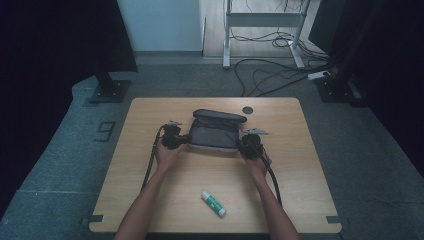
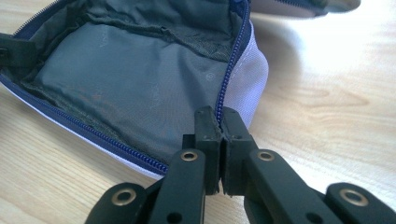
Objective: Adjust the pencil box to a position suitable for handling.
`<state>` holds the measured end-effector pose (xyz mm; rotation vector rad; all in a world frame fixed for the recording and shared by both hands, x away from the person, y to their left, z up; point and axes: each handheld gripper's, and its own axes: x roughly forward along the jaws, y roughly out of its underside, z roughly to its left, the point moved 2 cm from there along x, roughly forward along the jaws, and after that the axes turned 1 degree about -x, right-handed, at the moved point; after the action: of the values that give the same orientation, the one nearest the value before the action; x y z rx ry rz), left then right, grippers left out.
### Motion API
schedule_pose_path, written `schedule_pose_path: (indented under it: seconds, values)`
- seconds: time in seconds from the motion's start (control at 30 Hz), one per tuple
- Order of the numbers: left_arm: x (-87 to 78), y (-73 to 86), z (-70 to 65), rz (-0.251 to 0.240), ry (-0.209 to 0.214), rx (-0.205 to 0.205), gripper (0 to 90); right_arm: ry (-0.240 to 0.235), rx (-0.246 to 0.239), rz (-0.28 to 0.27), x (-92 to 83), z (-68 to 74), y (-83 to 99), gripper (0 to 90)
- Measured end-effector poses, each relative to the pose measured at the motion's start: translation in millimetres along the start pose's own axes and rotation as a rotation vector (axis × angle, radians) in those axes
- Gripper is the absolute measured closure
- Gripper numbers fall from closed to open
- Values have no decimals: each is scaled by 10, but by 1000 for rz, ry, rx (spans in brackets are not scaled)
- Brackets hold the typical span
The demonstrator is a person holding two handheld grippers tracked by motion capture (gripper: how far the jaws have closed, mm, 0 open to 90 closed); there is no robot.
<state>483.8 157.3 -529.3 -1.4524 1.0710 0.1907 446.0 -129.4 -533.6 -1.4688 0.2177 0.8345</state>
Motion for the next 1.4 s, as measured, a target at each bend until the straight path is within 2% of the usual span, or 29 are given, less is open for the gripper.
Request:
schedule_pose_path:
  seconds: [0.1,0.33,0.5,0.63,0.8,1.07,1.4]
  values:
    - [-130,-38,-50,-29,12,17,883,-10,-5,-33,-97,13,-40,864]
    - [-301,-74,-124,-69,32,31,884,-18,-18,-90,-283,51,-105,866]
    - [-514,-107,-214,-96,48,74,884,-28,-34,-123,-420,89,-116,867]
    - [-637,-109,-265,-112,57,85,884,-39,-38,-152,-549,132,-108,867]
    - [-737,-91,-285,-134,76,76,885,-44,-48,-170,-651,165,-147,867]
    - [-812,-39,-280,-136,97,65,885,-48,-66,-169,-730,231,-133,867]
    - [-947,94,-332,-137,109,91,885,-64,-81,-183,-819,290,-50,867]
